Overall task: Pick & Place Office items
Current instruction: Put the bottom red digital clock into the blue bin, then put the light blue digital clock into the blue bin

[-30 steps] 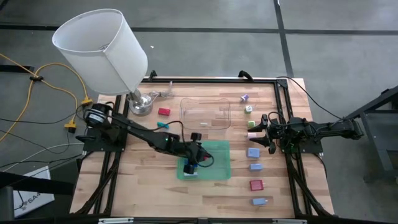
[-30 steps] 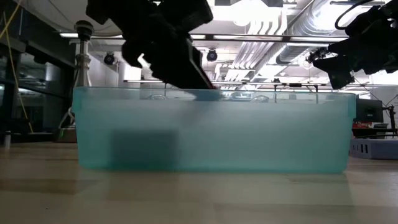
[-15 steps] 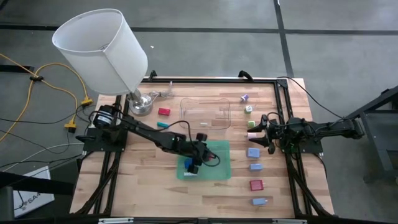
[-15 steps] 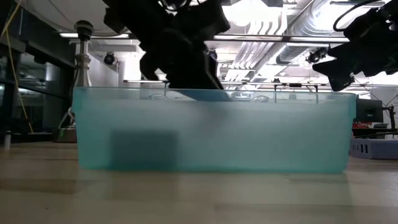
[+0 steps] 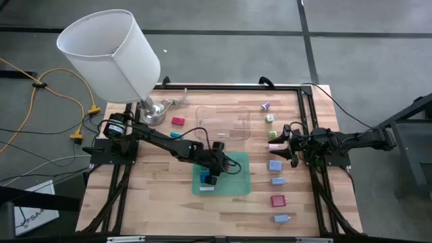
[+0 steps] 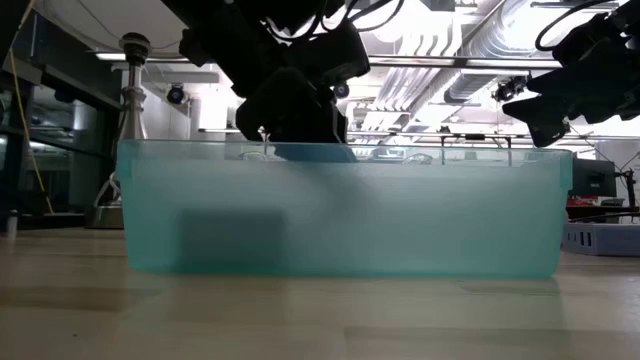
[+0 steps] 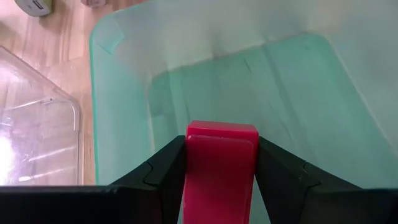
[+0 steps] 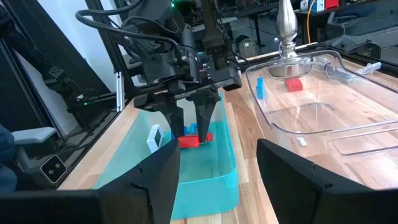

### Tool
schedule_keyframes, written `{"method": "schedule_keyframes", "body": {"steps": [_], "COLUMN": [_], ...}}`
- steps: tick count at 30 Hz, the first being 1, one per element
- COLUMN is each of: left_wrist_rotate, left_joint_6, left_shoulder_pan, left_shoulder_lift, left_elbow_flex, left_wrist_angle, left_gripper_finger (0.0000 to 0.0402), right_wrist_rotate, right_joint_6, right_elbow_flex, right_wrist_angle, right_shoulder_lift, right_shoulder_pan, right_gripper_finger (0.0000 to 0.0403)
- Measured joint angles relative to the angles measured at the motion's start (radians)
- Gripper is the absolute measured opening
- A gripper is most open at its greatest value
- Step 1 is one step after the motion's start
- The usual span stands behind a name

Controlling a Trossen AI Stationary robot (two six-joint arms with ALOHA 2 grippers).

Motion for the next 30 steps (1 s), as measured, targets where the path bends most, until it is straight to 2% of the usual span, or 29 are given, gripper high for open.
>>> {"method": "schedule_keyframes", "body": {"steps": [11,19,30], "left_wrist_rotate": [0.001,0.001,0.001], "left_joint_6": [-0.015,-0.031,-0.034], "left_shoulder_pan": [0.000,0.000,0.000], "left_shoulder_lift": [0.000,0.000,0.000], "left_elbow_flex": [0.000,0.000,0.000], "left_wrist_angle": [-0.005,-0.005,-0.005], "left_gripper_finger": [0.0162,0.0184,0.0187], "right_wrist_rotate": [0.000,0.000,0.000], "right_joint_6": [0.000,0.000,0.000], "right_elbow_flex": [0.000,0.000,0.000], "right_wrist_angle": [0.000,0.000,0.000], "right_shoulder_lift": [0.000,0.000,0.000], "right_shoulder_pan": [0.000,0.000,0.000], "right_gripper_finger": [0.0201,0.0201,0.0201]}}
